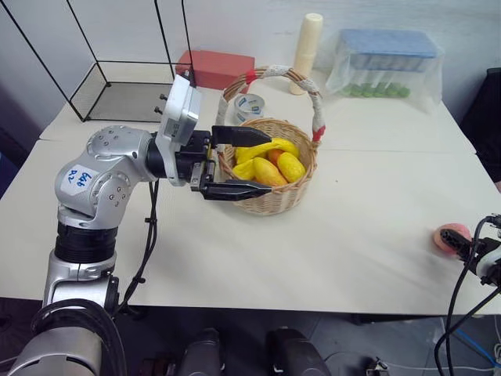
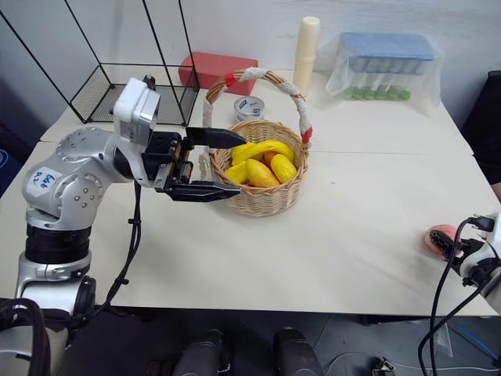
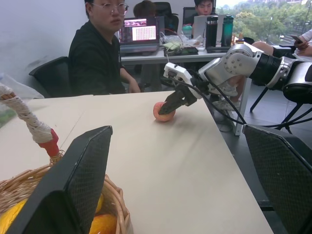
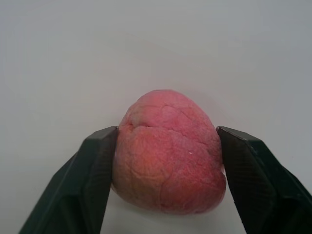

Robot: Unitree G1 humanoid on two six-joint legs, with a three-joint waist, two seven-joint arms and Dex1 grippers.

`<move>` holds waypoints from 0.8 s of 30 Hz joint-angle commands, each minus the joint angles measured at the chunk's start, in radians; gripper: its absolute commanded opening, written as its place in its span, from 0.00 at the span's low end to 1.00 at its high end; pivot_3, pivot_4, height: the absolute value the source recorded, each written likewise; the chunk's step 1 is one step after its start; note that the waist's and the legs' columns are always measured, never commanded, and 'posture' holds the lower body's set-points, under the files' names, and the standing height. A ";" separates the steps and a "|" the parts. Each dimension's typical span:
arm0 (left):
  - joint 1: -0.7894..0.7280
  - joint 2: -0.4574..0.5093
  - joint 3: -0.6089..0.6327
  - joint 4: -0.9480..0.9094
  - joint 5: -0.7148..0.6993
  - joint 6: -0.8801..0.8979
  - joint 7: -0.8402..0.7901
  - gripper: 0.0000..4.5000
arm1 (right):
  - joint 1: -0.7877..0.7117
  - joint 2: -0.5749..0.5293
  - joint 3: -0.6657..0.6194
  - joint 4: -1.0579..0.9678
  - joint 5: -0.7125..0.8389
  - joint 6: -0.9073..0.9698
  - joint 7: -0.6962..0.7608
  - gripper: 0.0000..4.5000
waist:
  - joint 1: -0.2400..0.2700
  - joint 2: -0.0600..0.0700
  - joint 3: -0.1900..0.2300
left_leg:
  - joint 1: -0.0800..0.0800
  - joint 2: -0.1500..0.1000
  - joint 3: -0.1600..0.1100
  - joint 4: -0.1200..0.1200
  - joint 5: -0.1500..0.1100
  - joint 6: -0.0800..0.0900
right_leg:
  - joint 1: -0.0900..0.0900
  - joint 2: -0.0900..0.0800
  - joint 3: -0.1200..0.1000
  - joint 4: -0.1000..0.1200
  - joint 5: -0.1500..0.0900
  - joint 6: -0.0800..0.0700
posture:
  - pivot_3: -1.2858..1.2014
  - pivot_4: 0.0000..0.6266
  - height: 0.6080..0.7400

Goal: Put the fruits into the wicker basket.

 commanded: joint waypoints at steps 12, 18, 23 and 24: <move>0.037 0.062 0.070 0.018 0.006 0.001 0.051 1.00 | -0.147 -0.011 -0.018 -0.370 0.428 0.123 0.105 0.50 | -0.022 0.003 0.000 | 0.001 0.001 0.000 -0.001 0.001 -0.001 | -0.001 0.001 0.000 0.004 0.000 0.000 | 0.52 0.24 1.00; 0.066 0.124 0.093 0.025 0.017 -0.004 0.060 1.00 | -0.424 0.078 0.258 -0.425 0.518 0.140 -0.058 0.50 | -0.027 0.001 0.001 | 0.000 0.001 -0.001 0.000 0.001 -0.001 | -0.001 0.000 -0.001 0.003 0.000 0.000 | 0.52 0.24 1.00; 0.067 0.162 0.112 0.051 0.029 -0.019 0.064 1.00 | -0.592 0.216 0.533 -0.336 0.321 0.097 -0.151 0.50 | -0.026 0.001 0.001 | -0.002 0.000 -0.001 0.000 0.000 0.000 | -0.004 -0.001 -0.001 0.004 0.000 0.000 | 0.52 0.24 1.00; 0.068 0.165 0.115 0.049 0.027 -0.018 0.065 1.00 | -0.618 0.244 0.576 -0.302 0.264 0.073 -0.162 0.50 | -0.026 0.001 0.001 | -0.002 0.000 -0.001 0.000 0.000 0.000 | -0.004 -0.002 -0.001 0.004 0.000 0.000 | 0.52 0.24 1.00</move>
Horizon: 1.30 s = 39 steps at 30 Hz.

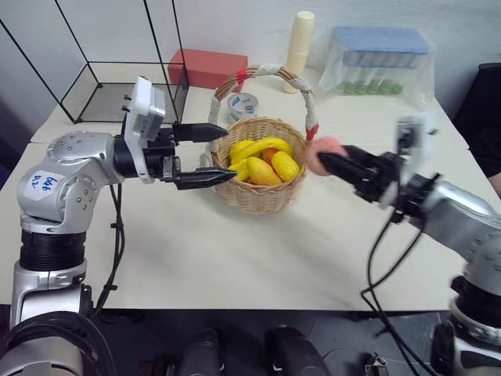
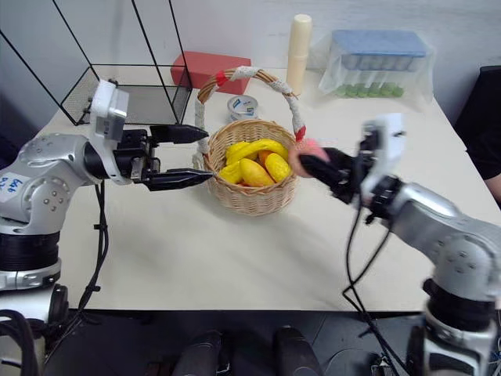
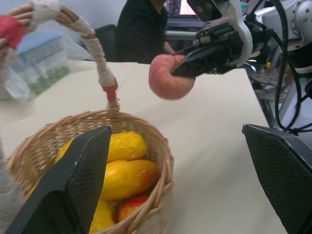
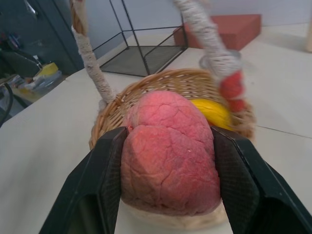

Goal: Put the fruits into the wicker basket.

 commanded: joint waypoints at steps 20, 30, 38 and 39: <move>0.014 0.021 0.049 -0.039 0.003 -0.025 0.042 1.00 | -0.059 0.001 0.068 -0.097 -0.262 -0.011 0.032 0.99 | 0.000 0.000 0.000 | -0.011 0.000 0.001 0.003 0.000 0.000 | -0.014 -0.002 -0.001 0.012 0.000 -0.001 | 0.52 0.24 1.00; -0.021 0.010 0.029 -0.002 0.021 -0.052 0.027 1.00 | -0.197 0.108 0.171 0.262 -0.524 -0.234 0.025 0.99 | -0.008 0.000 0.000 | -0.010 0.000 0.003 0.003 0.003 -0.001 | -0.015 0.000 0.001 0.011 0.000 -0.001 | 0.52 0.24 1.00; -0.020 0.003 0.027 -0.007 0.021 -0.061 0.032 1.00 | -0.207 0.158 0.197 0.346 -0.624 -0.339 0.084 0.63 | -0.005 0.000 0.000 | -0.015 0.000 0.002 0.005 0.003 0.000 | -0.020 -0.001 0.000 0.017 0.000 -0.002 | 0.52 0.24 1.00; -0.018 0.002 0.027 -0.010 0.020 -0.061 0.033 1.00 | -0.198 0.157 0.191 0.330 -0.625 -0.337 0.090 0.55 | -0.004 0.000 0.000 | -0.016 0.000 0.001 0.005 0.002 0.000 | -0.020 -0.001 -0.001 0.017 0.000 -0.002 | 0.52 0.24 1.00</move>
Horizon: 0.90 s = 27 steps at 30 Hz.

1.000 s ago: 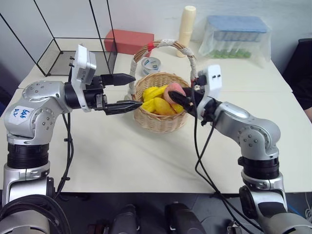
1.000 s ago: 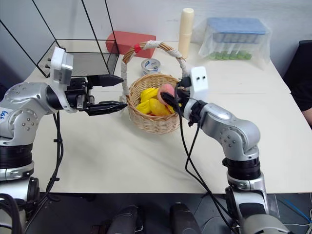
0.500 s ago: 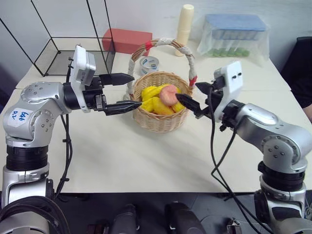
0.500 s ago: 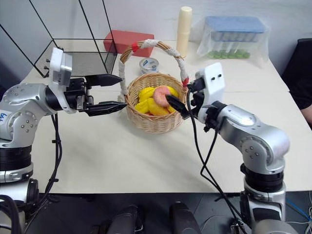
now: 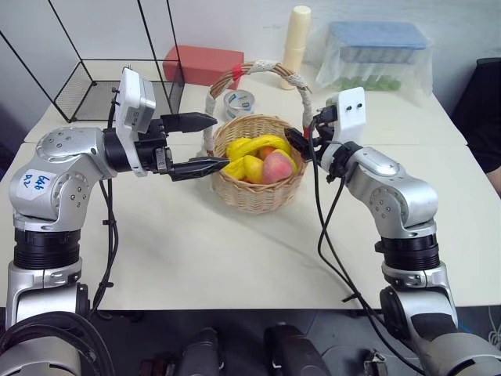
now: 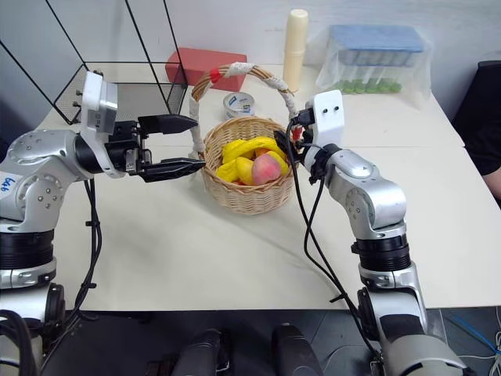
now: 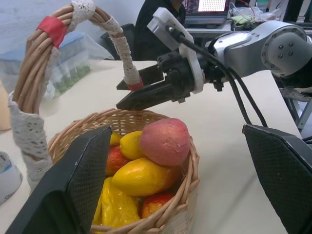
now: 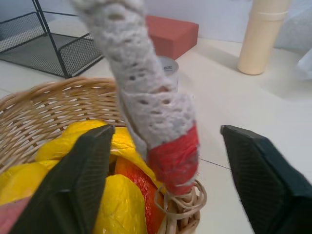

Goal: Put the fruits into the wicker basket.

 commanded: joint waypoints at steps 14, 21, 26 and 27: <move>-0.039 -0.045 -0.013 0.002 -0.001 -0.029 -0.033 1.00 | 0.237 -0.215 -0.383 -0.319 0.032 -0.036 0.070 0.05 | 0.013 0.000 0.000 | -0.001 -0.001 0.000 0.002 0.000 0.000 | 0.000 0.000 0.000 0.001 0.000 0.000 | 0.52 0.24 1.00; -0.066 -0.085 -0.042 0.057 0.017 -0.061 -0.062 1.00 | 0.462 -0.352 -0.625 -0.280 0.046 -0.047 0.147 0.05 | 0.027 0.000 0.000 | 0.000 0.000 0.000 0.002 0.000 0.001 | 0.001 0.001 0.000 -0.002 0.000 0.000 | 0.52 0.24 1.00; -0.082 -0.112 -0.059 0.077 0.021 -0.073 -0.076 1.00 | 0.539 -0.304 -0.655 -0.218 0.043 -0.114 0.148 0.12 | 0.008 0.000 0.000 | 0.002 0.000 0.003 0.003 0.001 0.000 | 0.002 0.003 0.003 -0.001 0.000 0.000 | 0.52 0.24 1.00; -0.084 -0.116 -0.061 0.079 0.021 -0.073 -0.077 1.00 | 0.551 -0.287 -0.664 -0.209 0.043 -0.127 0.140 0.21 | 0.006 0.000 0.000 | 0.002 0.000 0.003 0.003 0.001 0.000 | 0.002 0.003 0.003 0.000 0.000 0.000 | 0.52 0.24 1.00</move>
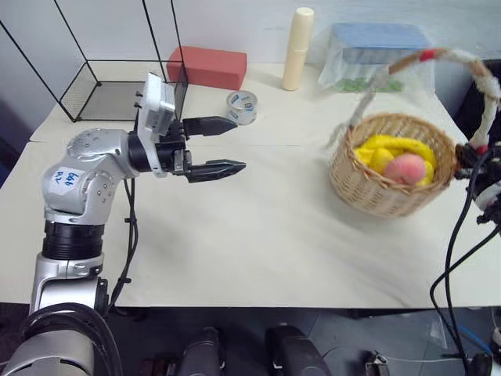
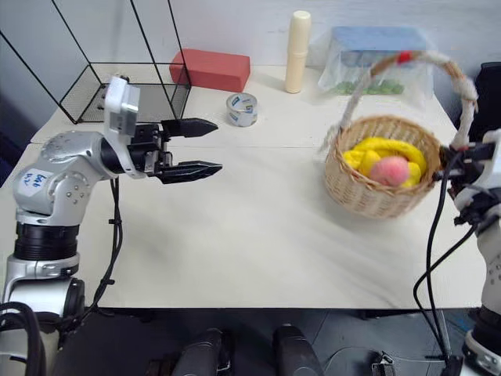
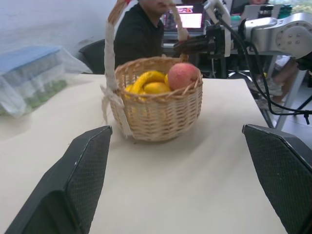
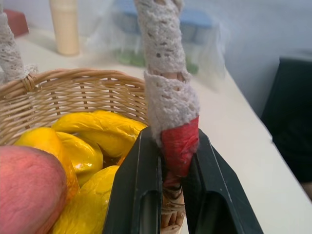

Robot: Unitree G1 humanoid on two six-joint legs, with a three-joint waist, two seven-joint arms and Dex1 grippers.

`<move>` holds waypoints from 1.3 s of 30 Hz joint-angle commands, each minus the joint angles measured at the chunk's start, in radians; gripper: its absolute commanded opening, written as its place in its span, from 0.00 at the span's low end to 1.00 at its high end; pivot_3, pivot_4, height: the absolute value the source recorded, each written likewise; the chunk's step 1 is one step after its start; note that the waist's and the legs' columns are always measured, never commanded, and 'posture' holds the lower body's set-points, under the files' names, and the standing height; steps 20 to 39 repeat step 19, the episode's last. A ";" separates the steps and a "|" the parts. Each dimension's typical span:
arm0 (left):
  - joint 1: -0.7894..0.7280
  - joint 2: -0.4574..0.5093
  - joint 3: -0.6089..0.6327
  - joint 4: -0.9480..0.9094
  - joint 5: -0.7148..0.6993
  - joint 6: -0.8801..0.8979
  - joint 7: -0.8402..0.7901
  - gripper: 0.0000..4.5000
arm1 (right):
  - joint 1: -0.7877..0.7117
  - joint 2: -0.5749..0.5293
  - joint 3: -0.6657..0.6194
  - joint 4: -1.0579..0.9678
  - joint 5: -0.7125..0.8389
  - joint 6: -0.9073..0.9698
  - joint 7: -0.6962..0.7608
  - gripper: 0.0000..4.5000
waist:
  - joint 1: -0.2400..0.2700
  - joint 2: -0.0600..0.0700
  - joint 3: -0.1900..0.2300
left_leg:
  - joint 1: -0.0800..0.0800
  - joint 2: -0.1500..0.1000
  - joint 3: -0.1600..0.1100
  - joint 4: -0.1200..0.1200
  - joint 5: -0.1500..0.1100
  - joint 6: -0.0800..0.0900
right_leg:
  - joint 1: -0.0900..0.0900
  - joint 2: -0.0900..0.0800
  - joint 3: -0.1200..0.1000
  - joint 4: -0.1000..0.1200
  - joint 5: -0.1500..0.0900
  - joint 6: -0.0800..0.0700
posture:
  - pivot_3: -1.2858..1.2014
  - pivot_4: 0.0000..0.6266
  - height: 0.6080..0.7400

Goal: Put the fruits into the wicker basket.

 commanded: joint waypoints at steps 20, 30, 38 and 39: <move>-0.015 0.010 0.052 -0.020 -0.033 0.012 -0.030 1.00 | 0.667 -0.352 -0.783 0.052 0.414 0.228 0.731 0.99 | 0.024 -0.001 0.001 | 0.031 0.001 -0.004 -0.012 -0.007 0.005 | 0.040 0.002 -0.002 -0.028 0.000 0.000 | 0.52 0.24 1.00; -0.015 0.010 0.052 -0.020 -0.033 0.012 -0.030 1.00 | 0.667 -0.352 -0.783 0.052 0.414 0.228 0.731 0.99 | 0.024 -0.001 0.001 | 0.031 0.001 -0.004 -0.012 -0.007 0.005 | 0.040 0.002 -0.002 -0.028 0.000 0.000 | 0.52 0.24 1.00; -0.015 0.010 0.052 -0.020 -0.033 0.012 -0.030 1.00 | 0.667 -0.352 -0.783 0.052 0.414 0.228 0.731 0.99 | 0.024 -0.001 0.001 | 0.031 0.001 -0.004 -0.012 -0.007 0.005 | 0.040 0.002 -0.002 -0.028 0.000 0.000 | 0.52 0.24 1.00; -0.015 0.010 0.052 -0.020 -0.033 0.012 -0.030 1.00 | 0.667 -0.352 -0.783 0.052 0.414 0.228 0.731 0.99 | 0.024 -0.001 0.001 | 0.031 0.001 -0.004 -0.012 -0.007 0.005 | 0.040 0.002 -0.002 -0.028 0.000 0.000 | 0.52 0.24 1.00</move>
